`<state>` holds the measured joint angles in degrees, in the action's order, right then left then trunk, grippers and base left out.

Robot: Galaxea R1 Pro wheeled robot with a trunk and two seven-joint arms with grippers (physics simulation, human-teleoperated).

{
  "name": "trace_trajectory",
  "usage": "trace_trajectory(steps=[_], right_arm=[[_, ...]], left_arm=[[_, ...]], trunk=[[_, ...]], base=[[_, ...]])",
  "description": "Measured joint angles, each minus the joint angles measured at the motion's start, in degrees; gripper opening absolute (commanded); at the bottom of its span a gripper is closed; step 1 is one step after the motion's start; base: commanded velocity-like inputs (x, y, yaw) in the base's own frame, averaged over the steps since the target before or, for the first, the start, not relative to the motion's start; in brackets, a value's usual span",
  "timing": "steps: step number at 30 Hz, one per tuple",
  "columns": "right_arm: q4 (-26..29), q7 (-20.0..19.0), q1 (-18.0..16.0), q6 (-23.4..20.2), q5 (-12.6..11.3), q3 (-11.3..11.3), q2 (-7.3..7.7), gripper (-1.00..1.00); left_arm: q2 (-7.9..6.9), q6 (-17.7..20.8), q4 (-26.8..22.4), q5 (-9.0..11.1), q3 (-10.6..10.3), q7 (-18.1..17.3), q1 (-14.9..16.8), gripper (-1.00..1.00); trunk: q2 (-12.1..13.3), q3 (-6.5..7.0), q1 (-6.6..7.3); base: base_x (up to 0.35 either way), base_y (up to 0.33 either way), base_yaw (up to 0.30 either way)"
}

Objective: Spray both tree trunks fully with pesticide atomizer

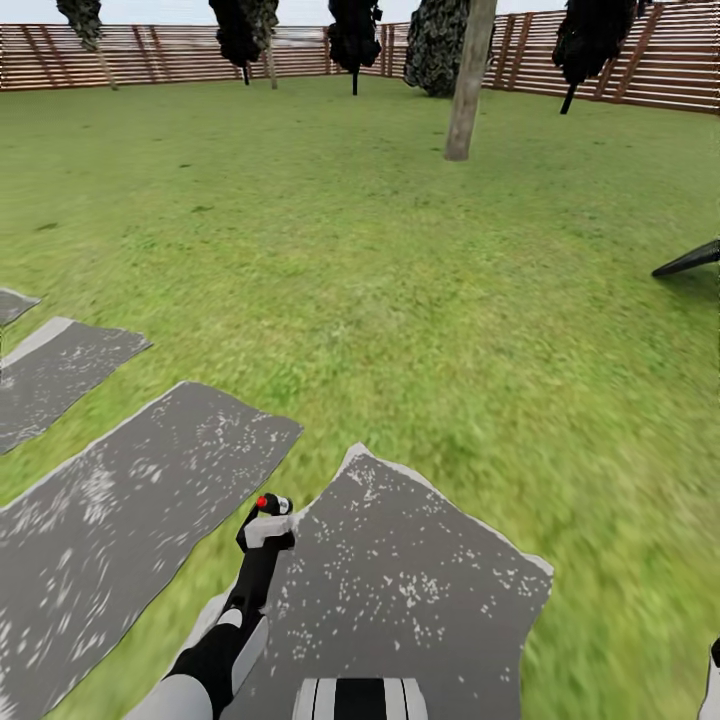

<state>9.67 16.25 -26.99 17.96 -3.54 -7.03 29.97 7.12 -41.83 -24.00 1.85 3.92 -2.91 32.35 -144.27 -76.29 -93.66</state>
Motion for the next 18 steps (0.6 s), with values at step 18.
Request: trace_trajectory(steps=[18], right_arm=[[0.0,0.3,0.0,3.8,0.0,0.1,-0.7,1.0]], left_arm=[[-0.02,0.0,0.0,0.0,0.1,0.0,0.0,-1.0]], trunk=[[0.2,3.99,0.46]], base=[[0.0,0.0,0.0]])
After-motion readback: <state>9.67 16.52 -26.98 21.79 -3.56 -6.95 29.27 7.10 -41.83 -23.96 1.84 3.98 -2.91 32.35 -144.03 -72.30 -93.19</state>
